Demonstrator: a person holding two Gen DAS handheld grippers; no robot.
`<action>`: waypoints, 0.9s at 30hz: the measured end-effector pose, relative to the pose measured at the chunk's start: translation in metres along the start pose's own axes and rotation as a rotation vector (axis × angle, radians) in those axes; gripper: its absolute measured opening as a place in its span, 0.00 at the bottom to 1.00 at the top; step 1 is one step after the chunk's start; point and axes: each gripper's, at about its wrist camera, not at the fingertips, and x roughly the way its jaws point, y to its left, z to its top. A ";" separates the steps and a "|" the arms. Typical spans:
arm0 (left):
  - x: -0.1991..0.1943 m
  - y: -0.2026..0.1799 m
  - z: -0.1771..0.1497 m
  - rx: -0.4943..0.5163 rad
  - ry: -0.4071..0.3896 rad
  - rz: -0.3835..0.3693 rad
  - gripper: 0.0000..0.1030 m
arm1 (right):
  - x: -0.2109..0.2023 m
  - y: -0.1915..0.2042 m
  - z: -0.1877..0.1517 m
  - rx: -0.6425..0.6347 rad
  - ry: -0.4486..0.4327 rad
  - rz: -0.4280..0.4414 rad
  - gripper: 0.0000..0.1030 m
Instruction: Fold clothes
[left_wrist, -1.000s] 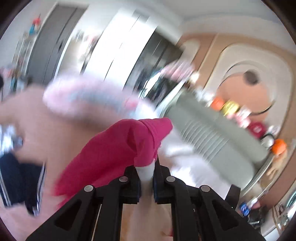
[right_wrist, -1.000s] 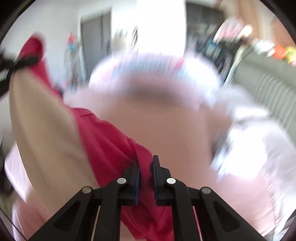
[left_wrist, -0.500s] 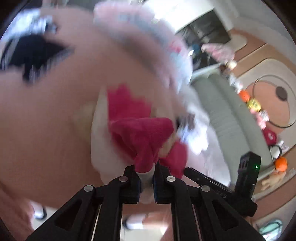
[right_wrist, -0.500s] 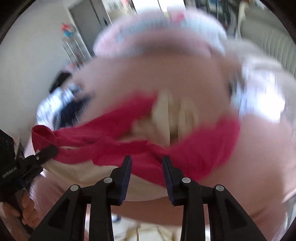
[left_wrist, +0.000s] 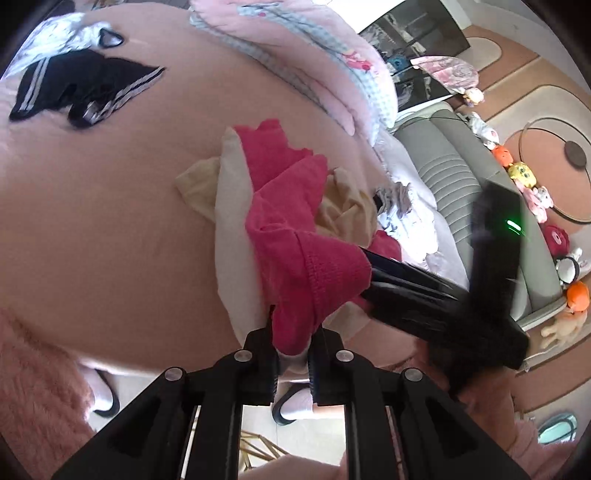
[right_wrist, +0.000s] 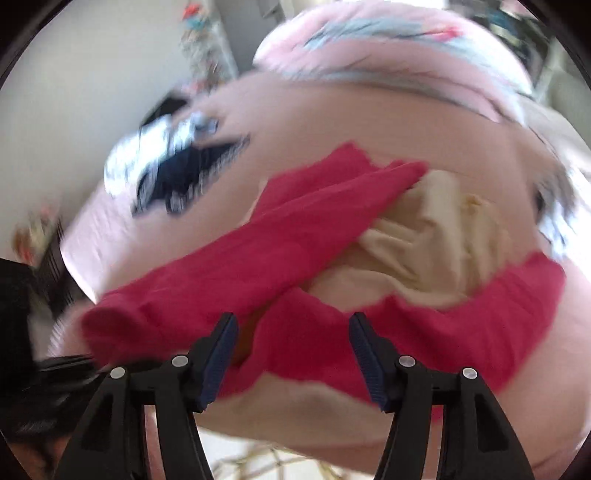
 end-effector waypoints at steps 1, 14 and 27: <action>-0.001 0.002 -0.002 -0.002 0.003 0.011 0.10 | 0.011 0.004 -0.002 -0.019 0.043 -0.032 0.60; -0.006 -0.012 0.013 0.137 0.008 0.151 0.15 | 0.004 -0.029 -0.098 0.112 0.203 -0.128 0.25; 0.090 -0.067 0.010 0.455 0.228 0.266 0.33 | -0.020 -0.011 -0.063 -0.005 0.013 -0.234 0.27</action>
